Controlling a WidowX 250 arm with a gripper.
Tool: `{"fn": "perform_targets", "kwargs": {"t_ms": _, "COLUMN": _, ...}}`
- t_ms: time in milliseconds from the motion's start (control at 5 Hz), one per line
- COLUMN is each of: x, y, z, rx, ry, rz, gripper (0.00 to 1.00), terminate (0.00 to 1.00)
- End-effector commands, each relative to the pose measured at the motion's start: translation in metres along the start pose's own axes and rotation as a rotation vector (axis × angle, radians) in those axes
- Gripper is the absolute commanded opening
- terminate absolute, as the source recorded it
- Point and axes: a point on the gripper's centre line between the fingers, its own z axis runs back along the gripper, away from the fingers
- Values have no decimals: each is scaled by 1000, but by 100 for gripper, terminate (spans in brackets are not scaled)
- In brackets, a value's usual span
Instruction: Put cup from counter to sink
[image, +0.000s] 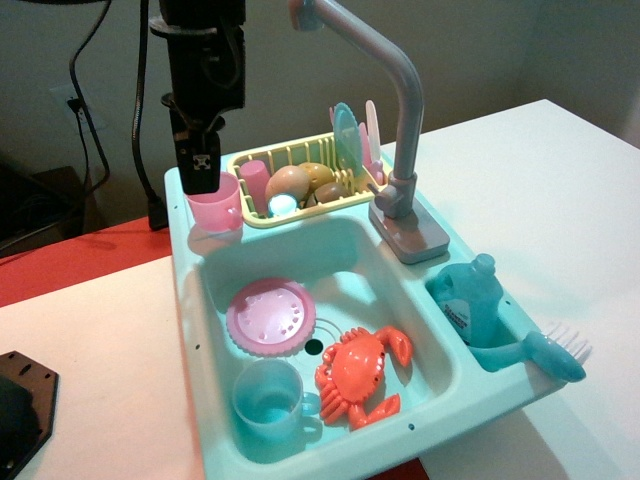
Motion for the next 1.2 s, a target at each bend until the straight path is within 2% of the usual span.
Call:
{"fn": "perform_targets", "kwargs": {"t_ms": 0, "x": 0, "y": 0, "z": 0, "rx": 0, "ry": 0, "rz": 0, "gripper": 100, "terminate": 0}}
{"fn": "perform_targets", "kwargs": {"t_ms": 400, "x": 12, "y": 27, "z": -12, "rx": 5, "ry": 24, "rz": 72, "gripper": 100, "terminate": 0}}
{"fn": "perform_targets", "kwargs": {"t_ms": 800, "x": 12, "y": 35, "z": -25, "rx": -9, "ry": 42, "rz": 87, "gripper": 100, "terminate": 0}}
{"fn": "perform_targets", "kwargs": {"t_ms": 1000, "x": 8, "y": 29, "z": -31, "rx": 1, "ry": 25, "rz": 78, "gripper": 0, "terminate": 0}}
